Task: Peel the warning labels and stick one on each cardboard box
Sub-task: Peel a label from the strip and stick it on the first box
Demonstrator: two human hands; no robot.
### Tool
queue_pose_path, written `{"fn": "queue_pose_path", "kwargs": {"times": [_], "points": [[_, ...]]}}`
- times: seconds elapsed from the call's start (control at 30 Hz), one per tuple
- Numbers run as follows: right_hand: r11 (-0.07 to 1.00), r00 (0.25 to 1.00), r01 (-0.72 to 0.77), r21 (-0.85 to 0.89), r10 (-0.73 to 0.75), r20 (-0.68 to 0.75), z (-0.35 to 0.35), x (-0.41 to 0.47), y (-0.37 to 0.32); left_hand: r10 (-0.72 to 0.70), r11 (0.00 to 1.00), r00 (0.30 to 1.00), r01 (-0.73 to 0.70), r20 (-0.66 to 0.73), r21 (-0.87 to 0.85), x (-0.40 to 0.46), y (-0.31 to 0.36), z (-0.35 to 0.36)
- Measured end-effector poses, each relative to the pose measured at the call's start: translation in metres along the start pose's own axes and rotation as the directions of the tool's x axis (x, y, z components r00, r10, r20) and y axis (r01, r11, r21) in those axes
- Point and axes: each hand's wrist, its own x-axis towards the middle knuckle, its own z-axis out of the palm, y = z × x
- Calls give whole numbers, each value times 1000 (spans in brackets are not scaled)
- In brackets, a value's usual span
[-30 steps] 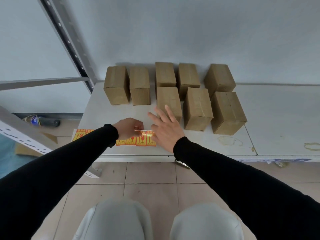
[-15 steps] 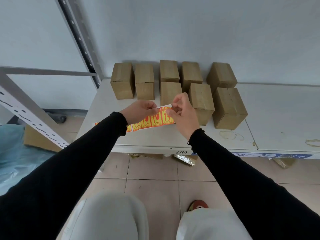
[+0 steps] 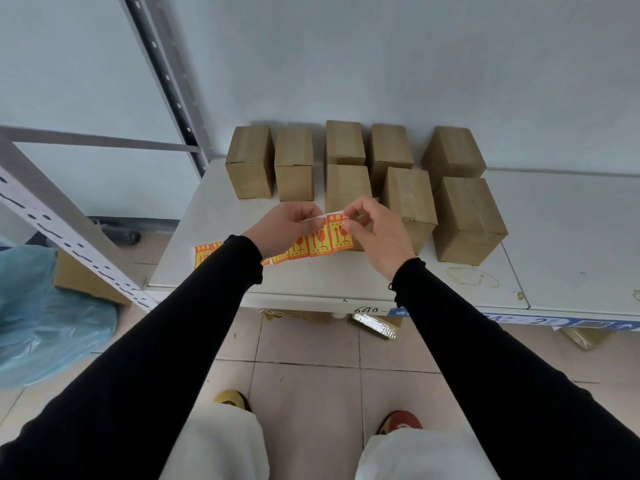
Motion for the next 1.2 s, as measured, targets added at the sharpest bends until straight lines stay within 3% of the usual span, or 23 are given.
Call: {"fn": "queue_pose_path", "kwargs": {"times": [0.2,0.43,0.63,0.83,0.9,0.93,1.0,1.07,1.2], "points": [[1000,1000,18,4,-18,5,12,8,-5,10,1000,1000,-10,25,9,1,-13,-11],[998,999,27,63,-25,-36,29,16,-15,-90,994,995,92,-31,58,8,-37,-21],[979,994,-65,191,80,-71,30,27,-11,-154,928,980,188,-126,321,26,-63,-13],[983,993,-74,169,88,-75,32,42,-18,-123,852,981,181,-148,492,28,-78,-8],[985,993,-62,163,78,-94,30,51,-24,-53,933,962,143,-267,329,24,-66,-18],[985,991,-53,163,72,-109,29,57,-27,-49,983,946,103,-322,153,20,-56,-25],[984,989,-42,174,66,-134,27,68,-35,-109,978,933,39,-344,-205,13,-33,-36],[980,989,-34,195,61,-133,28,78,-43,-128,951,941,27,-314,-309,9,-19,-42],[985,992,-15,171,36,-122,34,96,-52,-130,940,950,27,-284,-340,12,-11,-48]]}}
